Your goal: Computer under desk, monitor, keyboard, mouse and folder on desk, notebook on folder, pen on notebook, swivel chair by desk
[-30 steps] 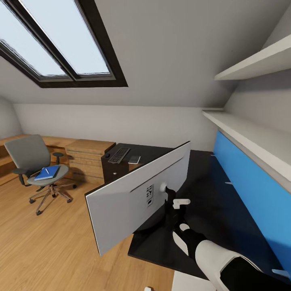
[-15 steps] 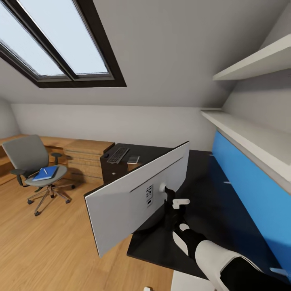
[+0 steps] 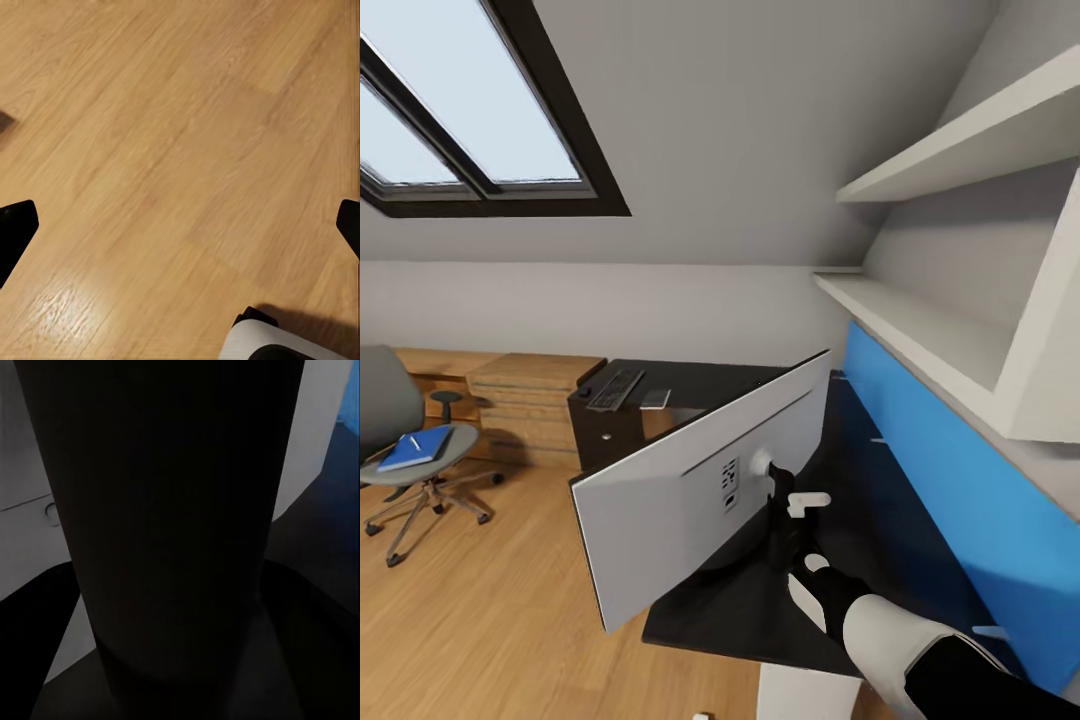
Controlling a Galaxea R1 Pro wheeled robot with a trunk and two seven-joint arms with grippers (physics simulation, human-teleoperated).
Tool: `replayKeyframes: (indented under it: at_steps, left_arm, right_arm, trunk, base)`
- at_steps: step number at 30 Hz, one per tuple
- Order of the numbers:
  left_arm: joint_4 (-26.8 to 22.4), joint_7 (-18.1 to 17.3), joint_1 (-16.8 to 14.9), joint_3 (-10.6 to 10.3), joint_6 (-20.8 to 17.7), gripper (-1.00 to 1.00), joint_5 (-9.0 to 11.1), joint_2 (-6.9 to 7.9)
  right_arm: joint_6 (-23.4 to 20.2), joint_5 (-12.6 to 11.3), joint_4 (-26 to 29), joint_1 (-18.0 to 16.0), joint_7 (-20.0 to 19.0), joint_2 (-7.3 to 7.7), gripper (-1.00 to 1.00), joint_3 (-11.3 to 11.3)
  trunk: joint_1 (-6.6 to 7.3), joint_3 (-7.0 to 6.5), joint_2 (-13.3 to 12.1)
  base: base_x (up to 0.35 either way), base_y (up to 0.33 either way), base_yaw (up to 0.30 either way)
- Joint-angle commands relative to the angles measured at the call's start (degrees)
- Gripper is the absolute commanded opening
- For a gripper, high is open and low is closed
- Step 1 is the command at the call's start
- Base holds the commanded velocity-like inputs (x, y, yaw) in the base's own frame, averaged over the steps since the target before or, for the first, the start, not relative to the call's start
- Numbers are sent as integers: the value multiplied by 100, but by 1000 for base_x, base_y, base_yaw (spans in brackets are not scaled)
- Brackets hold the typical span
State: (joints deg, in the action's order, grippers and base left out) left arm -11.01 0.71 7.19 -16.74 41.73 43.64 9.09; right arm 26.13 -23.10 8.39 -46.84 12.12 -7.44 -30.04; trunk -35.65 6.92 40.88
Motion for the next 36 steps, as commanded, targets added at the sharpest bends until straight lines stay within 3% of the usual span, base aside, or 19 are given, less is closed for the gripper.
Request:
replayKeyframes:
  at_steps: [1,21,34,36]
  left_arm:
    - [-15,7,5,-49,10,100,57,5]
    - [-15,8,3,-40,19,100,65,5]
    - [-15,41,4,0,19,100,118,34]
    - [-120,50,2,257,17,100,659,78]
  right_arm:
    - [15,16,7,-10,28,-3,-100,-55]
    - [15,16,12,-10,25,-3,-100,-55]
    - [15,16,10,-10,28,-3,-100,-63]
    - [15,16,6,-10,28,-3,-100,-63]
  trunk:
    - [-2,5,9]
    - [-2,-33,9]
    - [-2,-35,9]
    - [-2,-35,9]
  base:
    - [0,0,-261]
    - [0,0,-262]
    - [0,0,-40]
    - [0,0,0]
